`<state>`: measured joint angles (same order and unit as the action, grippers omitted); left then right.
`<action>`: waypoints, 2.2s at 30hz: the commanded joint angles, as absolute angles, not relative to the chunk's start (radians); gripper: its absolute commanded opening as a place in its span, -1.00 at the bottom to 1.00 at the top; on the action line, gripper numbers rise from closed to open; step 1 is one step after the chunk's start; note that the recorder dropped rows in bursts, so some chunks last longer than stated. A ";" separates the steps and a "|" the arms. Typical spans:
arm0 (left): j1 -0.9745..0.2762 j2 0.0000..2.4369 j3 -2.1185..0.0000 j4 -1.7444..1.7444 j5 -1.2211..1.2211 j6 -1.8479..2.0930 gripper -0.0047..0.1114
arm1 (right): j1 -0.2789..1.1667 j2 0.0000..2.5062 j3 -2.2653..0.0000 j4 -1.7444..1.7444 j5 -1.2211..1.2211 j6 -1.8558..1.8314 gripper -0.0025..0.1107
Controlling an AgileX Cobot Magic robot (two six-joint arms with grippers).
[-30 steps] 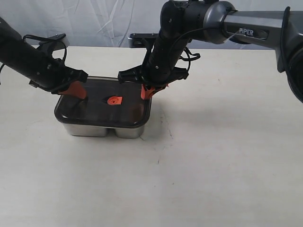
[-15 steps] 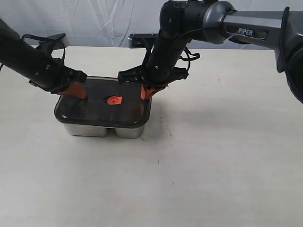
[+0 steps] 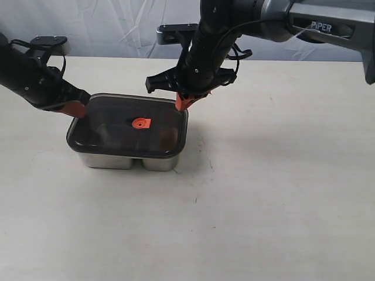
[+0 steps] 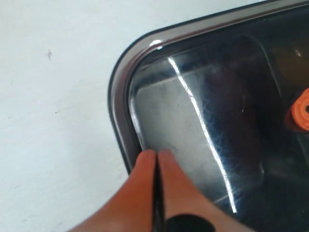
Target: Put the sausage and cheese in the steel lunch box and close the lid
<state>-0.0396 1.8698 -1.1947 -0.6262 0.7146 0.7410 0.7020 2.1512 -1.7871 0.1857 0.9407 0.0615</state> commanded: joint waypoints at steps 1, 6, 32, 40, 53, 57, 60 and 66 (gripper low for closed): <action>-0.032 1.862 -1.188 -0.613 0.702 0.741 -0.92 | 0.700 2.137 -1.782 0.168 0.960 0.056 -0.96; -0.032 1.883 -1.188 -0.611 0.696 0.741 -0.92 | 0.718 2.151 -1.782 0.168 0.964 0.056 -0.96; -0.032 1.875 -1.188 -0.634 0.740 0.743 -0.92 | 0.740 2.245 -1.780 0.142 0.967 0.056 -0.96; -0.032 1.794 -1.188 -0.640 0.684 0.743 -0.92 | 0.740 2.184 -1.780 0.123 0.888 0.056 -0.96; 0.177 1.398 -1.163 -0.684 0.656 0.765 -0.92 | 0.592 1.866 -1.751 0.000 1.016 0.129 -0.96; 0.219 1.208 -1.102 -0.699 0.600 0.796 -0.92 | 0.571 1.719 -1.607 0.000 0.970 0.121 -0.97; 0.221 1.089 -1.052 -0.676 0.581 0.796 -0.92 | 0.571 1.586 -1.446 0.006 0.909 0.104 -0.97; 0.221 0.914 -0.958 -0.671 0.659 0.785 -0.92 | 0.571 1.325 -1.106 0.032 0.695 0.107 -0.97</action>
